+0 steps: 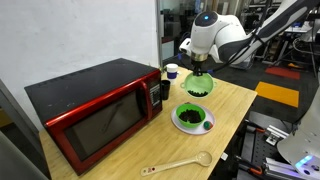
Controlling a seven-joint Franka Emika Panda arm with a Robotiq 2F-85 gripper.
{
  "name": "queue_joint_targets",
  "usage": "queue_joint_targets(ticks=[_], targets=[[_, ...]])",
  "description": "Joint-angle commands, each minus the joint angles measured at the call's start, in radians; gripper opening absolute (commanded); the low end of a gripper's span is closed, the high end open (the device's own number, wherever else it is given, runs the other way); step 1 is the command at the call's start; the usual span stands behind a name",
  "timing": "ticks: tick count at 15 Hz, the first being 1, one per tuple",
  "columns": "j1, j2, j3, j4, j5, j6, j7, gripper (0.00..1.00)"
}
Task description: Pour the contents in the green pot into the green bowl
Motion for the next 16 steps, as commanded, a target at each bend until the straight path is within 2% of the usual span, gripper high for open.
queue_joint_targets(ticks=[1, 9, 16], targets=[[0.01, 0.008, 0.016, -0.012, -0.067, 0.012, 0.085, 0.02], [0.045, 0.026, 0.049, -0.006, -0.258, 0.002, 0.262, 0.02], [0.082, 0.018, 0.076, -0.025, -0.368, -0.021, 0.326, 0.02]])
